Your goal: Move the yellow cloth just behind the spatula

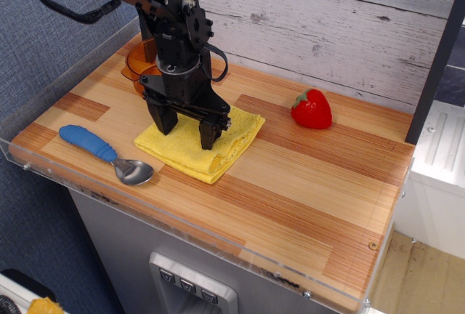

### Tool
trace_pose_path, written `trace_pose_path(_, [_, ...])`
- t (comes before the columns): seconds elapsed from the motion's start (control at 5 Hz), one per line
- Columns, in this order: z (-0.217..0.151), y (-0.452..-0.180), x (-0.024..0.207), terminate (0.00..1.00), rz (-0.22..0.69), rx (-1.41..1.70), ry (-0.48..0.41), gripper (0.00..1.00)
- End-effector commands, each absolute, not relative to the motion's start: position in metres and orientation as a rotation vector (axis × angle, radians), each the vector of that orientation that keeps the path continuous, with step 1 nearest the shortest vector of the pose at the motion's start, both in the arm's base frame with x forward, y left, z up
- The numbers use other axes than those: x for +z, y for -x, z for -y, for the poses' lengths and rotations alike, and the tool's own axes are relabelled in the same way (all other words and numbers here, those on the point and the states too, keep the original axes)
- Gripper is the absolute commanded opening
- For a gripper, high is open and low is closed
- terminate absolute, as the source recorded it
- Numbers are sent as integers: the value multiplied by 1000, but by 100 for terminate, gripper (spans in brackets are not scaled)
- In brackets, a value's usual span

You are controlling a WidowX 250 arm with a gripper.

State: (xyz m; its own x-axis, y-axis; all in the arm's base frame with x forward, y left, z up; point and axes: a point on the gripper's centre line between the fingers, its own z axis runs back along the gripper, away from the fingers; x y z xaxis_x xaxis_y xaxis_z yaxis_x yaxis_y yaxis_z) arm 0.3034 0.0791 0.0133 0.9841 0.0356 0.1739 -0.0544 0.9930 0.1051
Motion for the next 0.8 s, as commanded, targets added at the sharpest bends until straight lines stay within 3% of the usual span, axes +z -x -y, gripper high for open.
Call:
trace_pose_path(0.0, [-84, -307, 48, 0, 253, 54, -118, 100])
trace_pose_path(0.6, [-67, -311, 118, 0, 343, 59, -206, 100])
